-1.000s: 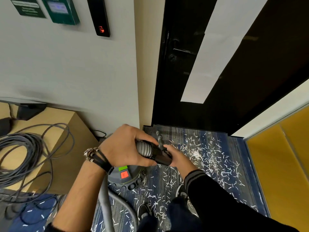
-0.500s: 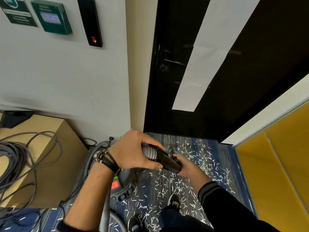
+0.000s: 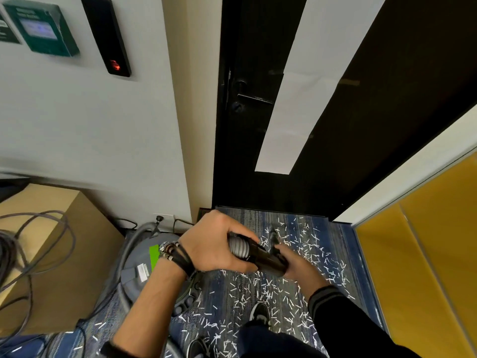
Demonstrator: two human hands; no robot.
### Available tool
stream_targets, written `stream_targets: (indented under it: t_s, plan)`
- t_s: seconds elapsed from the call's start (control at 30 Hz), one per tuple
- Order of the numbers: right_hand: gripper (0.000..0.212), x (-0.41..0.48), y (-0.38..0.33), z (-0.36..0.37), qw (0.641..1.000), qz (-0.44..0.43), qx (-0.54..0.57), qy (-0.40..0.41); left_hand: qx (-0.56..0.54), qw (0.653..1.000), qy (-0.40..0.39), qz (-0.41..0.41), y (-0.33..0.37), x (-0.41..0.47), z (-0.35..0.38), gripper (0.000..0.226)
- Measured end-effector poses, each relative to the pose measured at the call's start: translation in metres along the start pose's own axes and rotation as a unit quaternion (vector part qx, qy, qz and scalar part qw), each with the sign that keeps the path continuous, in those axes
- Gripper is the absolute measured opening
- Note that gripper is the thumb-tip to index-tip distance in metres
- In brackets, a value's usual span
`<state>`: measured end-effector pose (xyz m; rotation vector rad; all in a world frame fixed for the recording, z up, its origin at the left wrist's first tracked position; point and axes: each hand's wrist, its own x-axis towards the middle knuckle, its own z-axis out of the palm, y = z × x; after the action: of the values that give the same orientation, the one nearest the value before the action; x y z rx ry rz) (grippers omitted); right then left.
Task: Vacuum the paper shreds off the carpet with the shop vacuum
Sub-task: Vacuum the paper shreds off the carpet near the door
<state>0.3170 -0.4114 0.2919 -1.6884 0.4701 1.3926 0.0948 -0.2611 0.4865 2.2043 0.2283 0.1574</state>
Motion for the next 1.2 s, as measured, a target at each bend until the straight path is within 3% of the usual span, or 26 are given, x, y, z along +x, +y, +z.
stream_targets:
  t_s: [0.1,0.3,0.43,0.57,0.67,0.83,0.93,1.13,1.2]
  plan:
    - [0.026,0.001,-0.014,-0.020,0.999,-0.008,-0.041,-0.013,0.010,0.999,-0.001,0.030,0.014,0.017,0.005,0.039]
    - [0.034,0.002,-0.047,-0.047,0.997,-0.054,0.024,-0.041,0.044,0.997,0.003,0.069,0.027,0.049,0.013,0.040]
    - [0.024,0.015,-0.050,-0.062,0.999,-0.037,0.039,-0.002,0.046,0.997,-0.025,0.056,0.019,0.068,0.028,0.038]
    - [0.039,0.024,-0.036,-0.080,0.998,-0.011,0.055,-0.015,0.018,0.999,-0.042,0.030,0.016,0.084,0.035,0.041]
    - [0.027,0.021,-0.037,-0.097,0.995,-0.017,0.085,-0.042,0.006,0.998,-0.051,0.038,0.023,0.096,0.039,0.039]
    - [0.022,0.021,-0.087,-0.123,0.994,-0.051,0.085,-0.040,0.001,0.998,0.003,0.064,0.042,0.122,0.036,0.035]
    - [0.030,0.024,-0.099,-0.123,0.994,-0.058,0.077,-0.055,0.038,0.995,-0.004,0.089,0.055,0.135,0.039,0.034]
    - [0.072,0.043,-0.097,-0.120,0.983,-0.065,0.119,-0.127,0.058,0.996,-0.005,0.073,0.069,0.157,0.041,0.037]
    - [0.063,0.041,-0.091,-0.118,0.985,-0.038,0.117,-0.118,0.040,0.997,-0.016,0.065,0.069,0.158,0.042,0.040]
